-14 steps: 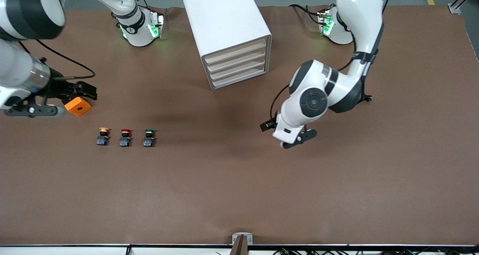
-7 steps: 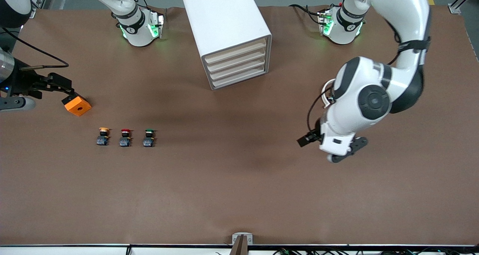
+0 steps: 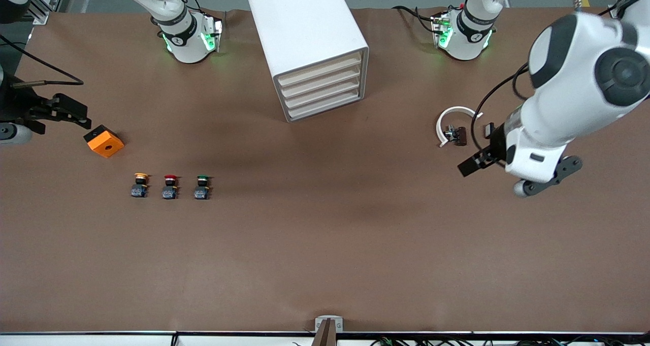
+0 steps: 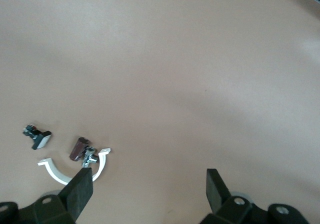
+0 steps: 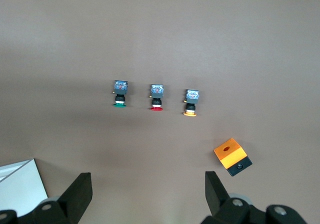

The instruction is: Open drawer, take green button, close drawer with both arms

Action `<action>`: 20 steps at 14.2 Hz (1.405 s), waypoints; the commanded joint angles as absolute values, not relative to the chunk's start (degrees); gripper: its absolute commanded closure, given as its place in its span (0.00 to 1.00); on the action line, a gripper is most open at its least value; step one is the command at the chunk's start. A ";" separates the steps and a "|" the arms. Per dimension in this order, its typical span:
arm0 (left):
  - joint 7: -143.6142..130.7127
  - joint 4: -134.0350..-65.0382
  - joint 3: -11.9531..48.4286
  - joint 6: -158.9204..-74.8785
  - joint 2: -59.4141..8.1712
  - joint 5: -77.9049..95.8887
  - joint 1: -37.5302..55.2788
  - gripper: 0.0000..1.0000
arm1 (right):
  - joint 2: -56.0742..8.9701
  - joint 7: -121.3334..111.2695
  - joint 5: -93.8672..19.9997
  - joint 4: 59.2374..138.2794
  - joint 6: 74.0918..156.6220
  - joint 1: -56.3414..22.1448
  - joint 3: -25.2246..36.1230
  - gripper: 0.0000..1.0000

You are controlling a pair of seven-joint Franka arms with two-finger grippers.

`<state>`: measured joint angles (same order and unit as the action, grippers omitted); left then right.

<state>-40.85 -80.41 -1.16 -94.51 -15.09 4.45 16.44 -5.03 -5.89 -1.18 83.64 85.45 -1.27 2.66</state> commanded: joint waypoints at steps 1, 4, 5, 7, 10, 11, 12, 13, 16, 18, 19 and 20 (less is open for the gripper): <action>-37.02 -81.30 -1.23 -92.99 -12.66 3.34 14.60 0.00 | -5.10 -5.89 -4.48 82.97 85.60 0.97 2.55 0.00; -27.54 -81.39 -1.32 -90.62 -10.64 3.43 11.00 0.00 | -5.10 -5.80 -4.13 82.97 86.31 0.62 2.46 0.00; -26.12 -81.39 -1.32 -89.66 -10.37 3.34 9.86 0.00 | -5.01 -5.80 -4.13 82.97 86.22 0.62 2.46 0.00; -20.95 -82.08 -0.97 -89.03 -8.36 3.43 6.26 0.00 | -4.92 -5.71 -4.04 83.06 86.22 0.62 2.37 0.00; -10.31 -85.07 -0.62 -89.03 -4.93 3.43 1.50 0.00 | -4.66 -5.63 -4.04 83.32 85.87 0.70 2.46 0.00; -7.50 -85.95 -0.62 -88.95 -3.62 3.43 0.71 0.00 | -4.66 -5.63 -4.04 83.32 85.87 0.70 2.46 0.00; -4.51 -88.39 -0.44 -88.95 -1.86 3.43 -0.69 0.00 | -4.66 -5.54 -3.96 83.32 85.87 0.70 2.46 0.00; -3.35 -90.59 -0.27 -89.21 -0.02 3.78 -1.66 0.00 | -4.66 -5.62 -4.04 83.32 85.78 0.62 2.46 0.00; -4.39 -93.51 1.48 -89.21 2.63 3.34 -1.84 0.00 | -4.66 -5.54 -4.04 83.32 85.78 0.62 2.37 0.00; -4.92 -94.21 5.78 -89.73 3.69 0.89 -3.86 0.00 | -4.66 -5.62 -4.04 83.23 85.78 0.62 2.37 0.00; -5.10 -94.48 7.71 -90.52 3.87 0.18 -4.74 0.00 | -4.66 -5.62 -4.04 83.23 85.78 0.62 2.37 0.00; -5.27 -94.92 8.08 -90.79 4.39 0.09 -4.75 0.00 | -4.66 -5.54 -3.96 83.23 85.78 0.53 2.29 0.00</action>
<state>-4.95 -92.38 5.60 -89.11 2.10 1.69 -3.15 -5.03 -5.98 -3.58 83.62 86.30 0.37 2.66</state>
